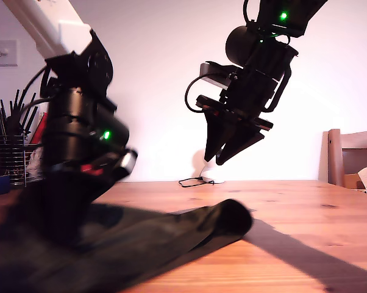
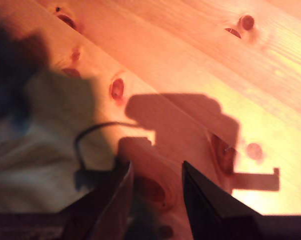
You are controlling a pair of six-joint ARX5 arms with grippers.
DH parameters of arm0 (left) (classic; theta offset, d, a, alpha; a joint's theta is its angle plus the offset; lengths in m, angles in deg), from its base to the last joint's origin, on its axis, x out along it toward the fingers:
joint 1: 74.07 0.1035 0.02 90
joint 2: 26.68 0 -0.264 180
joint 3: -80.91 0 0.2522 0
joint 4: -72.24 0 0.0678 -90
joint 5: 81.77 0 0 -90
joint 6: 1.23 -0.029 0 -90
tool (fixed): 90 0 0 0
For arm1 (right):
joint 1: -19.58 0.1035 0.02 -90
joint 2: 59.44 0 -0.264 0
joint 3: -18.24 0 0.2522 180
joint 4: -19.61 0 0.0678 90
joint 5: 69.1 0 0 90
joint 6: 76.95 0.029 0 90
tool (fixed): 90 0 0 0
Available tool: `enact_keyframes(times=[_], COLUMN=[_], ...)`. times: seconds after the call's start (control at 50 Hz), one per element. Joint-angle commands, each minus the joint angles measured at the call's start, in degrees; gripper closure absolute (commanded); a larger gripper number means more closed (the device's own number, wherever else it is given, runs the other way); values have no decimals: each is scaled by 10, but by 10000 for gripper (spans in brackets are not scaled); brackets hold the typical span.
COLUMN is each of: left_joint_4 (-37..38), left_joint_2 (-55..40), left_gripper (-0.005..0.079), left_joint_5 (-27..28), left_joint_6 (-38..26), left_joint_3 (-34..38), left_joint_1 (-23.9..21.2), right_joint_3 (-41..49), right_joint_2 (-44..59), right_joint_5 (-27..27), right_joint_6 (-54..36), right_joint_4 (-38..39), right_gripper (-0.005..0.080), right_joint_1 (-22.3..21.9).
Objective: Fold the underwear in front of you. After folding it, place it to the right side.
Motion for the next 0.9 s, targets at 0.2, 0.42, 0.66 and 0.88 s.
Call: enact_keyframes(times=[0.2,0.42,0.66,0.88], left_joint_4=[-45,-51,-17,-92], left_joint_2=[-19,-12,-12,-12], left_gripper=[484,484,489,594], left_joint_5=[9,5,5,-44], left_joint_6=[-14,-16,-18,-11], left_joint_3=[3,-87,-194,-206], left_joint_1=[-25,-19,-8,15], right_joint_3=[9,9,9,9], right_joint_2=[22,24,26,26], right_joint_5=[-28,-28,-38,-38], right_joint_6=[1,1,1,1], right_joint_4=[18,12,13,5], right_gripper=[475,475,475,475], right_joint_1=[0,0,0,0])
